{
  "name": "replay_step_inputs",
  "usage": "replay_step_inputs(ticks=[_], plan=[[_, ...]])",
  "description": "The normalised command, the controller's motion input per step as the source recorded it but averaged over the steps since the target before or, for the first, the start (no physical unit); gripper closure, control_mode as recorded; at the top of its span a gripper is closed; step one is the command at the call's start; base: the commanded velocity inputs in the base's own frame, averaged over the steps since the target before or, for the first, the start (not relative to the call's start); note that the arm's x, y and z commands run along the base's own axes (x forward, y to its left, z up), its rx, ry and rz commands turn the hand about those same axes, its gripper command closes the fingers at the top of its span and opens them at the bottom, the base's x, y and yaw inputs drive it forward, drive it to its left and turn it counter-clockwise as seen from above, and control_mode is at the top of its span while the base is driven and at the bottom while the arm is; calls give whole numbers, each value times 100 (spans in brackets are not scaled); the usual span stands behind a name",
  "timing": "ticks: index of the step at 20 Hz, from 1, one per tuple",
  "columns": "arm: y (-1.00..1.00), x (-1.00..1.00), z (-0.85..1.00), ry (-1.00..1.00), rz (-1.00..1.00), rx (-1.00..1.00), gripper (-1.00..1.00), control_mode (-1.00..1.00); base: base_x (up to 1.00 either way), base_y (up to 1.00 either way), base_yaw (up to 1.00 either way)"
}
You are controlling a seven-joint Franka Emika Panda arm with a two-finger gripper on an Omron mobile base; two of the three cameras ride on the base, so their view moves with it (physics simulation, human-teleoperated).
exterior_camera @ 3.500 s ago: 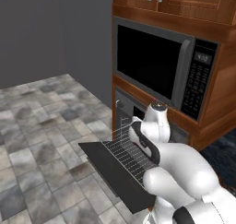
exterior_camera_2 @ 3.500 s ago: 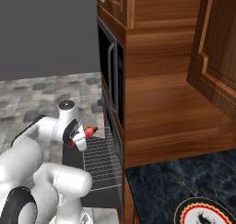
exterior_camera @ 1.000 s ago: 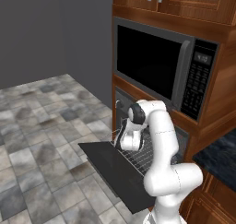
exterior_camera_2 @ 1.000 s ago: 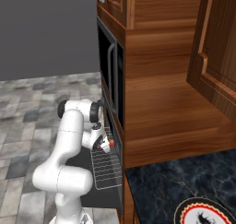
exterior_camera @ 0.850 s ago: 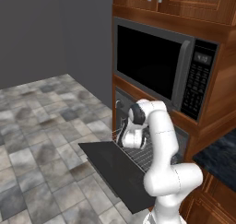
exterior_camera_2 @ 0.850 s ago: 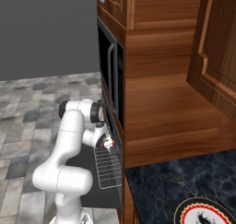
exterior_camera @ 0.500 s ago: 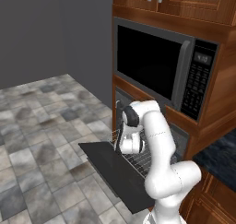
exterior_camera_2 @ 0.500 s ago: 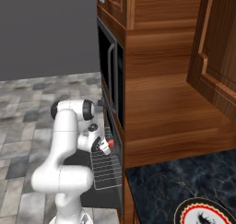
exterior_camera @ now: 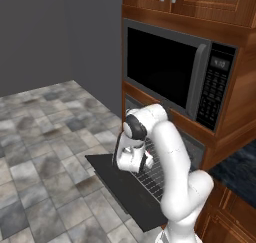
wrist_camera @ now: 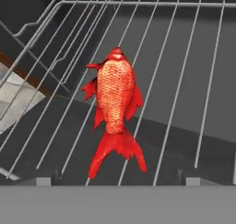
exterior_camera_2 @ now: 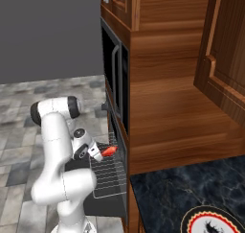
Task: Place the fish on the rack of the oven, and slide the rack back inside. Close the oven door.
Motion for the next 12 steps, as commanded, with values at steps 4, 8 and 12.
replay_step_inputs(ticks=[4, 8, 12], plan=[[17, -29, 97, 0, -1, 0, -100, -100, 0, 0, 0], [76, -52, 21, 0, -4, 0, -100, -100, 0, 0, 0], [99, -33, 0, -4, -8, 0, -100, -100, 0, 0, 0]])
